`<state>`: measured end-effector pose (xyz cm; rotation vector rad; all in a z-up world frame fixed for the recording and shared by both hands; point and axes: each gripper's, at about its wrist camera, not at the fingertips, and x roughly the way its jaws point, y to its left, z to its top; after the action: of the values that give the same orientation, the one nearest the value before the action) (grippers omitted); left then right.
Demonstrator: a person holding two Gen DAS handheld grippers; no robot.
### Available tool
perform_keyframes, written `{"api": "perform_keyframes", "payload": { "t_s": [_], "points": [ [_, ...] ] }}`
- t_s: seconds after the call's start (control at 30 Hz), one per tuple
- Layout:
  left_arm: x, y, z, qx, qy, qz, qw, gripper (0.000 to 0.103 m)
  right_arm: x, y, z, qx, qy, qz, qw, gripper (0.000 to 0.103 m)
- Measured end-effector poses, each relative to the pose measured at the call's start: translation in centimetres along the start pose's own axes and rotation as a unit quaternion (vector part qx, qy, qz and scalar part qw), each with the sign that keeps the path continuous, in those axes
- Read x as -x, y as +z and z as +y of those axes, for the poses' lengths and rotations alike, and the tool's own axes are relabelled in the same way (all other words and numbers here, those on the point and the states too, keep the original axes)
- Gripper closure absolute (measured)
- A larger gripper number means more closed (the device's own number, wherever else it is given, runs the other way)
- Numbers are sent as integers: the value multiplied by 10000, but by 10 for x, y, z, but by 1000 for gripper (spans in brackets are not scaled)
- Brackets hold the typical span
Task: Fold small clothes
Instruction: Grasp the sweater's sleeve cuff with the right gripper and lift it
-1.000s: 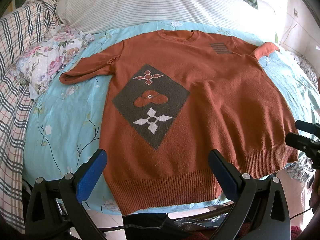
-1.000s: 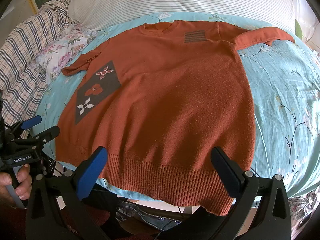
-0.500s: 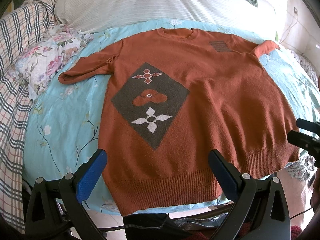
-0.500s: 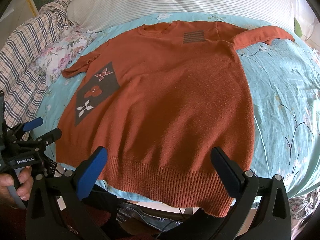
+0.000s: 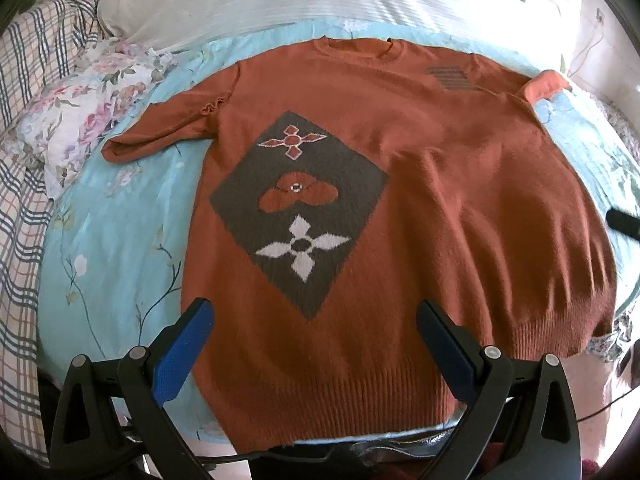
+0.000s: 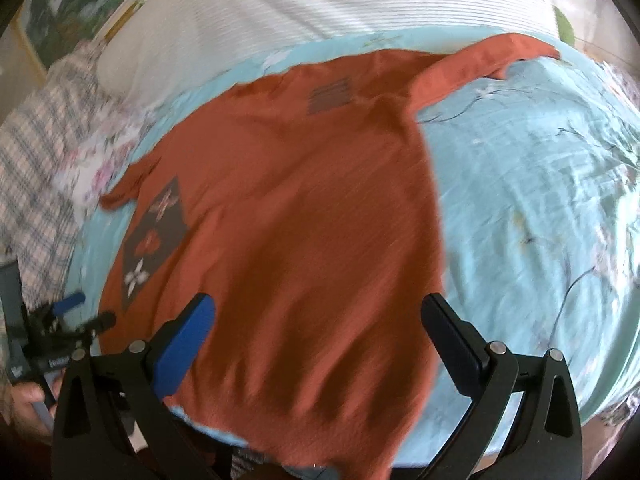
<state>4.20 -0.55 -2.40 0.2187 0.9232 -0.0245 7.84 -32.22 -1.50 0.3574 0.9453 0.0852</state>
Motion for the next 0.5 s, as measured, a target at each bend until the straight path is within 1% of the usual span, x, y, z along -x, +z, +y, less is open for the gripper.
{"api": "perform_keyframes", "payload": {
  "t_s": [0.03,0.1,0.2,0.27,0.33,0.4,0.43,0.5],
  "points": [
    [-3,3,-1,-1,-2,35,10000,2,-4,10,-13,-205,35,31,9998,1],
    [-7,9,-2,12,-19,45,10000,2,-3,24,-29,-312,19,-121,9994,1],
    [-14,19,-5,-20,-38,81,10000,2,-7,54,-62,-591,-66,-275,9979,10],
    [-19,26,-7,-8,-52,31,10000,2,-10,84,-92,-863,-145,-435,9952,19],
    [-26,33,-10,-31,-74,148,9999,2,-13,106,-117,-1086,-116,-590,9923,26],
    [-31,38,-13,-39,-97,168,9998,2,-16,133,-149,-1446,-158,-757,9865,29],
    [-36,40,-16,-81,-92,280,9995,2,-17,146,-164,-1617,-136,-859,9830,30],
    [-43,43,-21,-119,-95,340,9993,2,-22,169,-195,-1933,-223,-1027,9755,33]
  ]
}}
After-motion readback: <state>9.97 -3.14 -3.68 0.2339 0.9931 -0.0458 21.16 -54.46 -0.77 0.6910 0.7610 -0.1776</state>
